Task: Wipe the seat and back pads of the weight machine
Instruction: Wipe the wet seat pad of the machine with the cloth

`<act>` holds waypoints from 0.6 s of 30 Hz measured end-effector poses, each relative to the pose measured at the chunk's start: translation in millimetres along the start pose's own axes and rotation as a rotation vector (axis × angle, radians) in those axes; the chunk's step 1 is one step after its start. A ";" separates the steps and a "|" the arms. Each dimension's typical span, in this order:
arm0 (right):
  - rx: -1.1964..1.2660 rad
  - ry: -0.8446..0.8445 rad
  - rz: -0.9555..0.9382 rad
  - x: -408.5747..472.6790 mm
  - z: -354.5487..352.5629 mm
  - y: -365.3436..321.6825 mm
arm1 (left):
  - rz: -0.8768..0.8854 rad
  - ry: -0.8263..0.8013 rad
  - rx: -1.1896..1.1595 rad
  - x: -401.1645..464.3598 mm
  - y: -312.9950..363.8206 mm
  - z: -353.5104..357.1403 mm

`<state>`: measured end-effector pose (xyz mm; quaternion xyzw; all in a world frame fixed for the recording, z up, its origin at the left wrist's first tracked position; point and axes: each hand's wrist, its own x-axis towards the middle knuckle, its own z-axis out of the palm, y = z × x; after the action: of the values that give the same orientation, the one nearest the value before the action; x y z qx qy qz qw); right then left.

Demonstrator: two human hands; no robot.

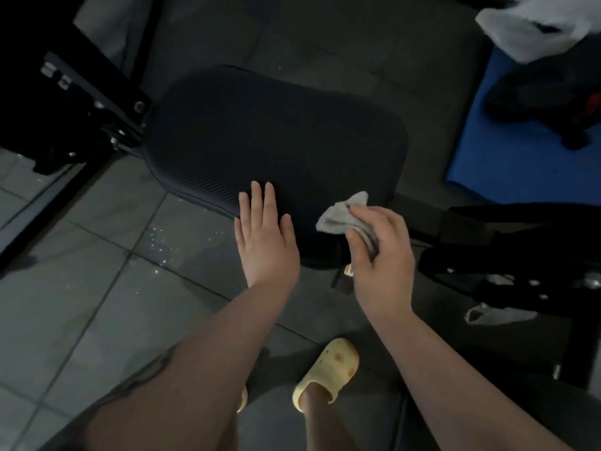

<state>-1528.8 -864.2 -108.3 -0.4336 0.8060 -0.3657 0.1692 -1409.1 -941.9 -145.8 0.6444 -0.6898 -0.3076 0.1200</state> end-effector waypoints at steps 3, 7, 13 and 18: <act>-0.133 -0.181 -0.189 19.3 -6.9 2.0 | -0.086 0.033 -0.116 -12.9 9.0 4.6; -0.188 -0.329 -0.248 43.2 -11.7 -9.6 | -0.136 0.011 -0.200 -28.4 13.8 1.0; -0.071 -0.327 -0.048 48.5 17.0 -47.7 | -0.355 0.095 -0.660 -37.1 14.6 -33.3; 0.059 -0.538 0.020 47.4 41.0 -67.3 | -0.492 0.046 -1.039 -32.2 14.8 -47.8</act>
<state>-1492.7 -945.4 -84.3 -0.5021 0.7254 -0.2587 0.3934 -1389.8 -924.1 -92.4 0.6489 -0.2749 -0.6109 0.3608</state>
